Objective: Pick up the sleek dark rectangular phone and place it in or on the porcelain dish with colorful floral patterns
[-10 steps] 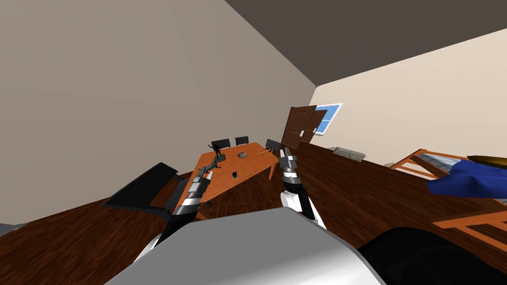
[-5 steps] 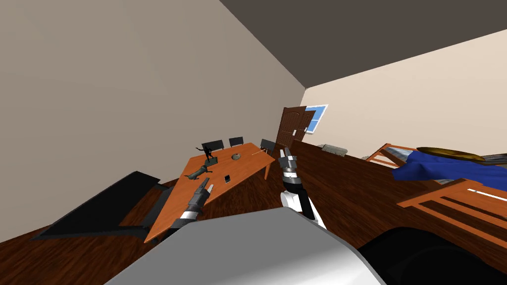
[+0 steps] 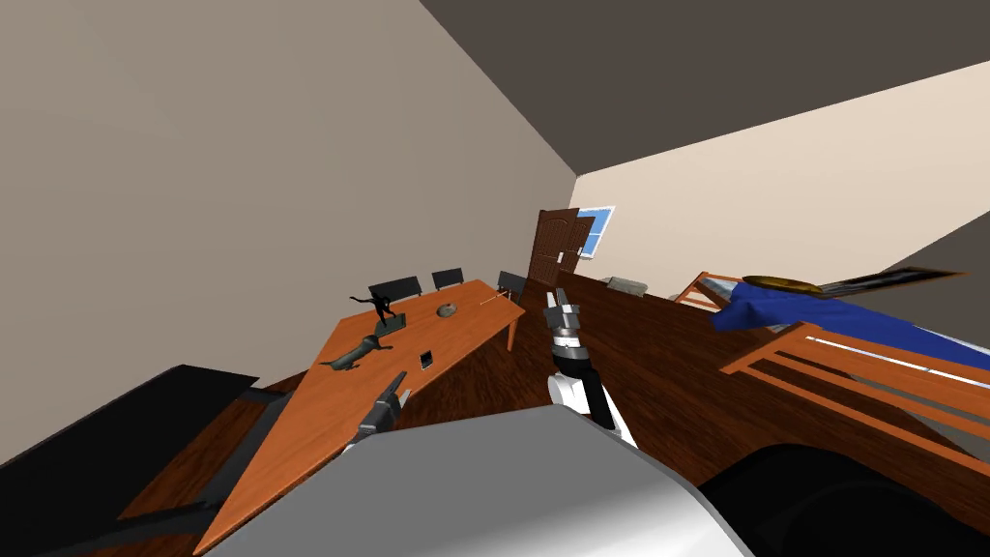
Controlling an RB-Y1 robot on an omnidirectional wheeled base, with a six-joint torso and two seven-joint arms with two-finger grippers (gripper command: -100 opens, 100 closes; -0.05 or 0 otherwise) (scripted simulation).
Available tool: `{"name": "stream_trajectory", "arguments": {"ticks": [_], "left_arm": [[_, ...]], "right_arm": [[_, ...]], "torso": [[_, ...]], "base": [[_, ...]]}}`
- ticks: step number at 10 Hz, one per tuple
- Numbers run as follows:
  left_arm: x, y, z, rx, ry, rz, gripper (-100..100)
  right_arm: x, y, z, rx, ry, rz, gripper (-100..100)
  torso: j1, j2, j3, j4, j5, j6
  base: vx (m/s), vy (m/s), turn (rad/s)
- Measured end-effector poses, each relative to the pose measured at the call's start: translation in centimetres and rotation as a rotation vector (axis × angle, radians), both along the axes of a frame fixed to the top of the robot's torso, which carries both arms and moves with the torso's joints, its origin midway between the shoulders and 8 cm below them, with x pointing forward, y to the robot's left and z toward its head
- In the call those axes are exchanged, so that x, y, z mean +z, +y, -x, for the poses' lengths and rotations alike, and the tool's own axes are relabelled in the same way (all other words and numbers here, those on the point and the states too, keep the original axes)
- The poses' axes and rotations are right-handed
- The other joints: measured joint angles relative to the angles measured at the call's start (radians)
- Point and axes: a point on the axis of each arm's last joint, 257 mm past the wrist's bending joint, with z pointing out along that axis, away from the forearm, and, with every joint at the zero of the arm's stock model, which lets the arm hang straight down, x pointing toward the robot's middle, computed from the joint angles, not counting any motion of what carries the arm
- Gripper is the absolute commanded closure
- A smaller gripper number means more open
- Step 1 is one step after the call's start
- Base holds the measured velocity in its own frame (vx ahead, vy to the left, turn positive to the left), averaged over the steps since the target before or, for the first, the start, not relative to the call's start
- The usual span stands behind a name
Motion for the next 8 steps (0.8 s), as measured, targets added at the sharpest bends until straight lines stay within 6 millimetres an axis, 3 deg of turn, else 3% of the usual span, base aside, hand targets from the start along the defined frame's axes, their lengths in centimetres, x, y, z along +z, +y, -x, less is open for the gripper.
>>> {"name": "stream_trajectory", "arguments": {"ticks": [5,7,8], "left_arm": [[-7.5,2.0,6.0,-0.003,0.222,-0.016,-100],[-10.3,3.4,9.0,0.000,0.311,-0.026,-100],[-11.7,4.6,10.4,0.001,0.362,-0.036,-100]], "right_arm": [[0.0,0.0,0.0,0.000,0.000,0.000,0],[0.0,0.0,0.0,0.000,0.000,0.000,0],[0.0,0.0,0.0,0.000,0.000,0.000,0]], "torso": [[0.003,0.000,0.000,0.000,0.000,-0.001],[0.003,0.000,0.000,0.000,0.000,-0.001],[0.001,-0.001,-0.001,0.000,0.000,0.000]], "base": [[0.068,-0.069,-0.166],[0.076,-0.069,-0.148],[0.147,-0.112,-0.437]]}}
